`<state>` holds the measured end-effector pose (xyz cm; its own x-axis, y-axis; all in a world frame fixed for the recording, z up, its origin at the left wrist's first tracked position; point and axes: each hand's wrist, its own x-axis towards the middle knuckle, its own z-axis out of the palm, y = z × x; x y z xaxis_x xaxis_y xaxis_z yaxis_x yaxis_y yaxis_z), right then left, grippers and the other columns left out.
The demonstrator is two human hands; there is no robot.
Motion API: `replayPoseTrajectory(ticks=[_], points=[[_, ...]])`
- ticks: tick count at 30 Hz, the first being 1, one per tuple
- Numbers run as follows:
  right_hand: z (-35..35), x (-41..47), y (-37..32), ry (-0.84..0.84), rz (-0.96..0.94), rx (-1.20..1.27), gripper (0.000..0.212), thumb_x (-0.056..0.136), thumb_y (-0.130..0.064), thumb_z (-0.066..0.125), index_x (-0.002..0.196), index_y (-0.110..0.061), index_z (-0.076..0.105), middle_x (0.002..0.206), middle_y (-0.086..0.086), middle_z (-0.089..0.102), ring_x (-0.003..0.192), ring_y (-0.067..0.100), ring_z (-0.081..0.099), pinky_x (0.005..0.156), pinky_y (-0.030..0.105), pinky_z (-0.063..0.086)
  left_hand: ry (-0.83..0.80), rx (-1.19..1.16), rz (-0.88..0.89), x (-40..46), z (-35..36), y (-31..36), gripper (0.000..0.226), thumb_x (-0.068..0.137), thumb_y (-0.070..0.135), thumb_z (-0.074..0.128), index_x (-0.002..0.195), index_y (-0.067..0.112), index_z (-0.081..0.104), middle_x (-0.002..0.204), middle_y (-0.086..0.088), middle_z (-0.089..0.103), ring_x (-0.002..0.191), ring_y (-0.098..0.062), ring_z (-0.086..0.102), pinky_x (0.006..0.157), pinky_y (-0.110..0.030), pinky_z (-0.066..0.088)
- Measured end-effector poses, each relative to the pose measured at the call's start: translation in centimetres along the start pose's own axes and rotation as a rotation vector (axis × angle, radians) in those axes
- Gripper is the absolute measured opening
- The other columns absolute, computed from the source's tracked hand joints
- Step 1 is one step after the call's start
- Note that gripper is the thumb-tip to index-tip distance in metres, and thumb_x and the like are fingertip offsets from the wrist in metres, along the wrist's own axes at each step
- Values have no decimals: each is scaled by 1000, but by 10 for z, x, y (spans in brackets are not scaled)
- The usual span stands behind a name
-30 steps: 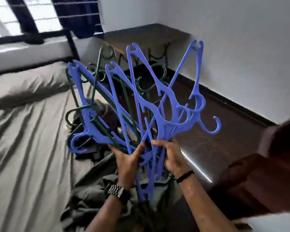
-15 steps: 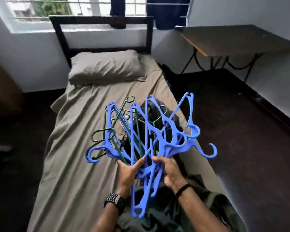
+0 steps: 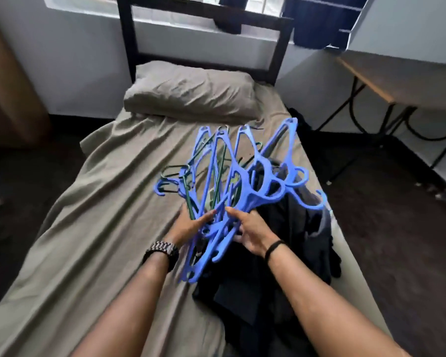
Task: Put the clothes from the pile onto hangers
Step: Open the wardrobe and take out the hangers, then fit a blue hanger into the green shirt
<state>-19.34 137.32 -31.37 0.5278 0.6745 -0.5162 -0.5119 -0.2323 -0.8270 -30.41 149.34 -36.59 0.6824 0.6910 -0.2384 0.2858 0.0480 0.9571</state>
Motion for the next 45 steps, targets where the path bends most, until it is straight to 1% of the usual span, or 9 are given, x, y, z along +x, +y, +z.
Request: replayPoseTrajectory(ticks=[3, 8, 12, 19, 27, 31, 36, 39, 45], points=[[-11, 31, 25, 38, 158, -214, 37, 100, -26, 46, 134, -18, 34, 130, 2, 47, 118, 31, 50, 92, 49, 42, -165, 255, -65, 9, 6, -46, 43, 88, 21, 66, 124, 3, 51, 114, -7, 61, 99, -14, 56, 90, -22, 43], [-28, 62, 54, 104, 137, -410, 54, 102, -31, 39, 150, -23, 14, 147, 6, 37, 124, 27, 49, 91, 45, 44, -170, 295, -80, 34, 16, -137, 70, 80, 60, 49, 135, 17, 44, 130, -1, 55, 120, -19, 53, 104, -40, 41], [-29, 71, 66, 117, 89, -542, 69, 100, -33, 42, 152, -29, -5, 149, 4, 36, 127, 29, 47, 95, 45, 49, -139, 194, -165, 23, 17, -125, 56, 87, 57, 52, 125, 16, 45, 115, -10, 62, 96, -23, 64, 88, -34, 54], [-21, 26, 92, 96, -42, -786, 68, 96, -24, 52, 152, -19, 13, 150, 10, 36, 138, 24, 36, 115, 36, 27, -41, 83, -185, -16, -12, -141, 55, 102, 42, 29, 144, 6, 34, 147, -7, 37, 135, -14, 34, 107, -20, 20], [-15, -16, 129, 80, -251, -956, 62, 94, -12, 53, 150, -12, 25, 154, 6, 29, 141, 15, 27, 105, 9, 13, 6, 131, -19, -28, -6, -184, 39, 101, 46, 32, 136, 31, 41, 137, 16, 43, 129, -2, 39, 106, -18, 28], [-22, -14, 131, 106, -261, -871, 58, 93, -12, 53, 147, -14, 32, 152, 4, 33, 139, 16, 33, 108, 14, 19, 81, 1, -18, -28, -7, -189, 95, 68, 90, 33, 138, 26, 45, 143, 11, 45, 135, -2, 37, 114, -25, 27], [-28, -12, 148, 197, -323, -940, 49, 91, -9, 57, 139, -7, 44, 144, 9, 44, 133, 20, 40, 99, 8, 20, 77, 78, 96, -34, -4, -196, 38, 98, 46, 41, 132, 31, 47, 140, 5, 50, 126, 5, 43, 109, -12, 29], [-25, -5, 159, 249, -361, -910, 47, 91, -10, 57, 137, -7, 47, 143, 7, 45, 132, 18, 41, 94, 3, 17, 109, 233, 288, -30, 3, -214, 55, 93, 47, 35, 135, 15, 52, 142, -4, 49, 133, -10, 41, 111, -18, 29], [13, -2, 187, 816, -703, -767, 24, 82, 2, 54, 103, -2, 66, 106, 13, 62, 101, 29, 59, 93, 19, 36, 124, 303, 428, -28, 7, -227, 66, 90, 46, 34, 138, 1, 44, 142, -15, 47, 133, -21, 41, 109, -24, 28]])
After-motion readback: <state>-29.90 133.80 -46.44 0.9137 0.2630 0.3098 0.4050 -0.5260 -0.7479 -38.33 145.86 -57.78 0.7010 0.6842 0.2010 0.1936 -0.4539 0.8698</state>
